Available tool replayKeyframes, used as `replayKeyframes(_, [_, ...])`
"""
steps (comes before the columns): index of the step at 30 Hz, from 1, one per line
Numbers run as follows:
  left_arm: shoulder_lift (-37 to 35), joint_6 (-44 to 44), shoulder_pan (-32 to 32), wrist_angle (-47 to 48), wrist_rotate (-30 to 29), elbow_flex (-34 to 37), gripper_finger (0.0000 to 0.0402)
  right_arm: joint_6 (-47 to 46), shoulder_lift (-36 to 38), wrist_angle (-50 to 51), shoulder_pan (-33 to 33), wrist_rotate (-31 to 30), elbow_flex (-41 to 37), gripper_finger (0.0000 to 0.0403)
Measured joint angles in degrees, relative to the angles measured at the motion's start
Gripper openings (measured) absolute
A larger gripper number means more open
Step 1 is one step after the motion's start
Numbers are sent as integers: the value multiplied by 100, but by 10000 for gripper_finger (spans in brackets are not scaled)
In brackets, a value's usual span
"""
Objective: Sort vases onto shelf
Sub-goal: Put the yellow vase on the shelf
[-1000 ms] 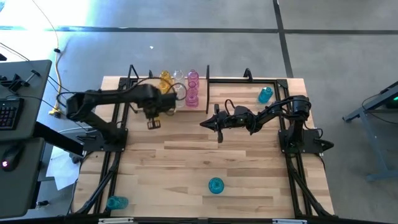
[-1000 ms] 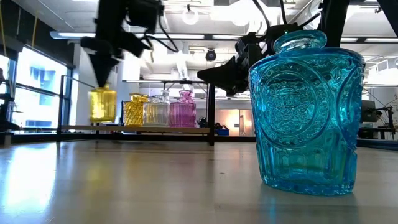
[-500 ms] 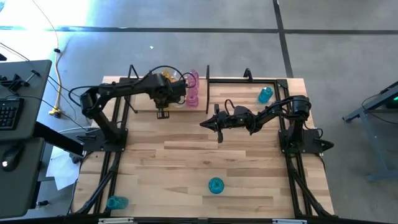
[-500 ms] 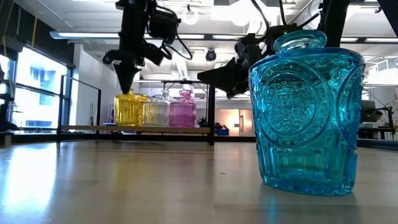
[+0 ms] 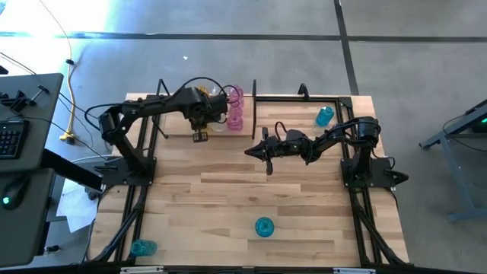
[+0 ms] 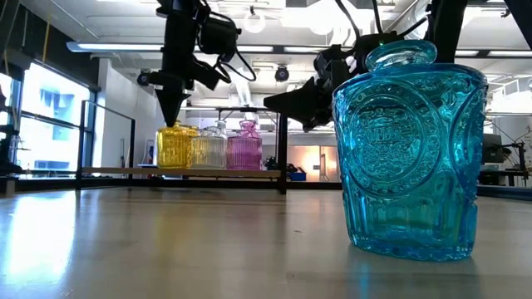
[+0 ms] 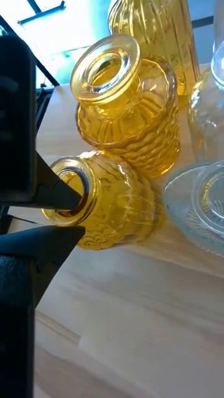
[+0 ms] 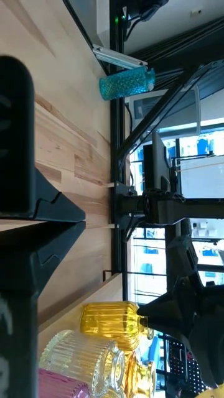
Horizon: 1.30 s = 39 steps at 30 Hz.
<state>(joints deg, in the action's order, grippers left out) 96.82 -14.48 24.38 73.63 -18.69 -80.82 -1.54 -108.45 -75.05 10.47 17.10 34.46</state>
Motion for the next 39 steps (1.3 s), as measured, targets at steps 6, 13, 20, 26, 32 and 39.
replayKeyframes(6, [0, 26, -2, 1, 1, 0, 61, 0, -1, 0, -1, 0, 0, 0])
replayKeyframes(13, [0, -61, -2, 4, 1, 0, 81, 0, -1, 2, -1, 0, 0, 0])
replayKeyframes(20, [0, -113, -2, 33, 12, 3, 99, 2, 1, 0, -1, 0, 0, 0])
replayKeyframes(26, [0, -168, -4, 47, -14, 4, 115, 2, 0, 2, -1, 2, 0, 0])
replayKeyframes(32, [0, -221, -7, 19, -239, 4, 125, 33, -1, 2, -1, 1, 0, 0])
replayKeyframes(39, [-5, -223, -4, -11, -280, 4, 127, 44, -1, 4, -1, 2, -2, 0])
